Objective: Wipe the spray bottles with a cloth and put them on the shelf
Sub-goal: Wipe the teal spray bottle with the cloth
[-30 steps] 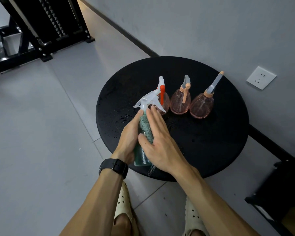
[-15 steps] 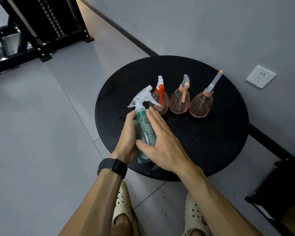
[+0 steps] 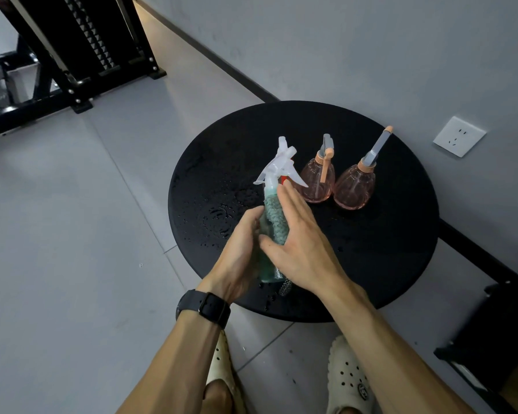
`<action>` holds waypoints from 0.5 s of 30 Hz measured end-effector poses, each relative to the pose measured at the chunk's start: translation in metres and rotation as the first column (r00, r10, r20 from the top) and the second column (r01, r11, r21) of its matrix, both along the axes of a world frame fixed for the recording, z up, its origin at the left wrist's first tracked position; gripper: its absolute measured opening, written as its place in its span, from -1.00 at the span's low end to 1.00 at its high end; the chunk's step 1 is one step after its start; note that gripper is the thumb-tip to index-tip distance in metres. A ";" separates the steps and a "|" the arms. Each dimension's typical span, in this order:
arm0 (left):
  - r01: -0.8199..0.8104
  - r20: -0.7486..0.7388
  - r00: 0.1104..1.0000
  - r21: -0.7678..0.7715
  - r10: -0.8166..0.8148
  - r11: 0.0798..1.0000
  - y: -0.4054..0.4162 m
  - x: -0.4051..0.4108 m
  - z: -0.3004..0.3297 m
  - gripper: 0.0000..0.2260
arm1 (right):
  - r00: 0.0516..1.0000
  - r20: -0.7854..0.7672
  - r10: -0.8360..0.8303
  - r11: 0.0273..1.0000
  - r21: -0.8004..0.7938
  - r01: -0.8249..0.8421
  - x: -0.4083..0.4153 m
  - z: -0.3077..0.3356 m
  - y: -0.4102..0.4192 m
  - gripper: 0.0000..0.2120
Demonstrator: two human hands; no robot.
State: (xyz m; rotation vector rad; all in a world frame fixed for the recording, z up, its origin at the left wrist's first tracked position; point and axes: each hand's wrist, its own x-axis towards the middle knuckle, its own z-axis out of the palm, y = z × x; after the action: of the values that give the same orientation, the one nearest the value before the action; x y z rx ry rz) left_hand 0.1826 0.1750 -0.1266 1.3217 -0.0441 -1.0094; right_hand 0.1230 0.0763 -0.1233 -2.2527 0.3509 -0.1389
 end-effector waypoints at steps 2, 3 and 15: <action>0.010 0.000 1.000 0.031 -0.010 0.999 -0.002 -0.003 -0.001 -0.49 | 1.000 0.016 -0.006 1.000 -0.028 0.007 0.000 -0.002 0.001 -0.17; -0.004 0.003 1.000 0.031 0.004 0.999 -0.003 -0.004 -0.001 -0.49 | 1.000 0.026 0.002 0.998 -0.055 0.000 0.000 -0.003 0.003 -0.18; -0.114 -0.008 0.993 -0.127 0.114 0.985 0.003 0.006 -0.016 -0.49 | 0.996 0.059 -0.062 0.924 -0.375 0.080 -0.013 -0.017 0.040 -0.32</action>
State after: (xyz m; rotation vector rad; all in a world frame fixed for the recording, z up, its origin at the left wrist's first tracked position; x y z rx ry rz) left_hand 0.1890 0.1785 -0.1423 1.1940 -0.0318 -0.8948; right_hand 0.1102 0.1162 -0.1401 -2.6130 0.4094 -0.3202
